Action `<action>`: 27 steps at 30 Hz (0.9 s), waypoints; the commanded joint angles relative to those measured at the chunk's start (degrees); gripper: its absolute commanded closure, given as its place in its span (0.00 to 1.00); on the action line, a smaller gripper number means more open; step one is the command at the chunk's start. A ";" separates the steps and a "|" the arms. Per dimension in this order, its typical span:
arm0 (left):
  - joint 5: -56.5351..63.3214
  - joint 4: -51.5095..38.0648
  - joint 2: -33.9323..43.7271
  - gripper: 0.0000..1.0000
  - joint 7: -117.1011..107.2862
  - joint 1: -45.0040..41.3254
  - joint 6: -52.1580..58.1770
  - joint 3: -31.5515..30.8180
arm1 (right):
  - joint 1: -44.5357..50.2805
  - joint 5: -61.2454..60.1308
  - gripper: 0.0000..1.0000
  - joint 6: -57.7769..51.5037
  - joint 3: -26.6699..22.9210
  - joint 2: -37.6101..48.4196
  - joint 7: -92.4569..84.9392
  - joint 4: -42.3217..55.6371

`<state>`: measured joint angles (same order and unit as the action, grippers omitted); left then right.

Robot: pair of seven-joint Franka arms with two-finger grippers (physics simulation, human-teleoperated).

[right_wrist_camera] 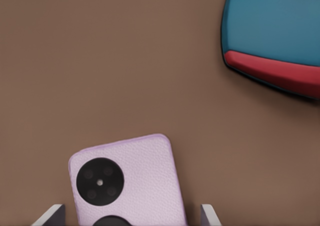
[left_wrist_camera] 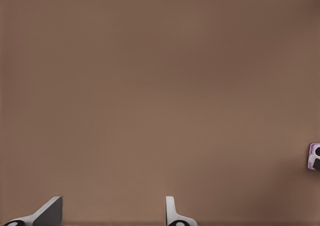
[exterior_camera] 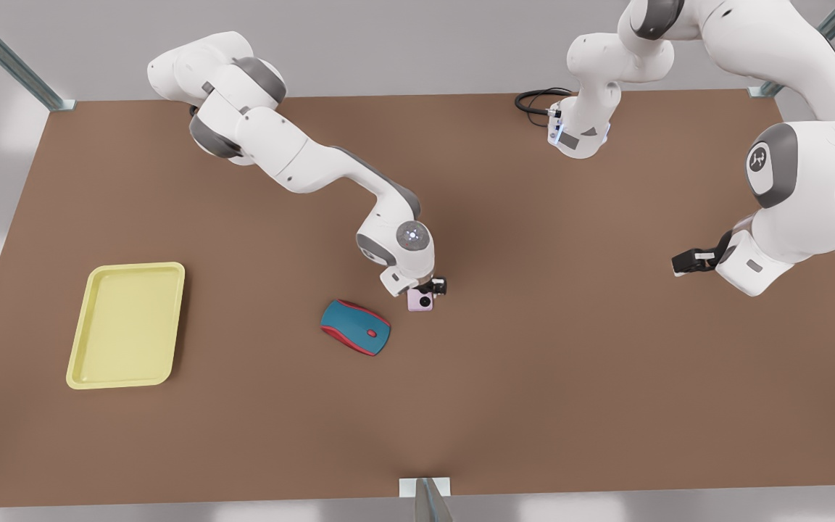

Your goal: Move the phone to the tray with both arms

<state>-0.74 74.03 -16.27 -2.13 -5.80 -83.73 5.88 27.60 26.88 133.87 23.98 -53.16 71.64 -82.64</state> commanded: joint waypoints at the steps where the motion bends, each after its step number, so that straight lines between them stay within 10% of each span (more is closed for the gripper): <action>1: 0.03 -0.03 0.01 0.00 0.38 0.00 -0.03 0.01 | -0.09 0.01 0.00 0.07 -0.08 -0.01 -1.59 0.03; 27: -0.14 0.06 -0.86 0.00 0.46 0.18 -0.20 0.10 | 0.35 1.33 0.08 0.78 -0.25 -0.98 -2.12 0.55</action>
<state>-0.92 74.12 -17.20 -1.80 -5.66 -83.89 5.97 27.93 28.20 134.60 23.72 -54.21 70.24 -82.13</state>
